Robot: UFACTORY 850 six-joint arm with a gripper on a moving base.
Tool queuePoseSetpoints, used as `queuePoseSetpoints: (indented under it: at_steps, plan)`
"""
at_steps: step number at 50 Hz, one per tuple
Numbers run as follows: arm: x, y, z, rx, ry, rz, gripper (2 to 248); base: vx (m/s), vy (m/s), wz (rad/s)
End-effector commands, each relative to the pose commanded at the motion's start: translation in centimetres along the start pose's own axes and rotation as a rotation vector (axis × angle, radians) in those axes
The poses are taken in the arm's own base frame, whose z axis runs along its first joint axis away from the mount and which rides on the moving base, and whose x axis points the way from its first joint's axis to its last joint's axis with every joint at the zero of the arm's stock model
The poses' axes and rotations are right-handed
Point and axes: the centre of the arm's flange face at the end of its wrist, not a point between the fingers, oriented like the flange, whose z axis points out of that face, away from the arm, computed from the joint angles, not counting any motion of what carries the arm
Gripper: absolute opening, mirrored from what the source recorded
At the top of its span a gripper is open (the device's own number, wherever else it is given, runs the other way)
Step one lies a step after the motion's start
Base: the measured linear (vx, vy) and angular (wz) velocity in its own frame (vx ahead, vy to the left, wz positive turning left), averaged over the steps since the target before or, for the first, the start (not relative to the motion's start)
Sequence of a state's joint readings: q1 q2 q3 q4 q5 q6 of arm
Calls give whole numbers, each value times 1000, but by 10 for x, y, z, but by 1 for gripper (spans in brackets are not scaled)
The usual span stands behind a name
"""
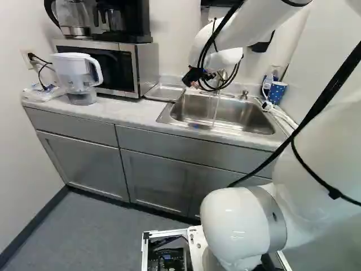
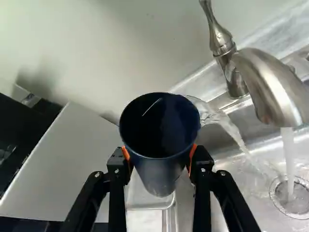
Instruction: Rinse the cup and place it in the tray
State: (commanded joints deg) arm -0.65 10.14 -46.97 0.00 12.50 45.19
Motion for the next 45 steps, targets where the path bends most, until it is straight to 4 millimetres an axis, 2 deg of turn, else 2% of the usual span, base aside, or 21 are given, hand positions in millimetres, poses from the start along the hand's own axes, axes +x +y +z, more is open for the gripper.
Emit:
queuePoseSetpoints:
  at_steps: [45]
  plan:
    - [0, 0, 0, 0, 0, 473, 124, 0, 0, 0]
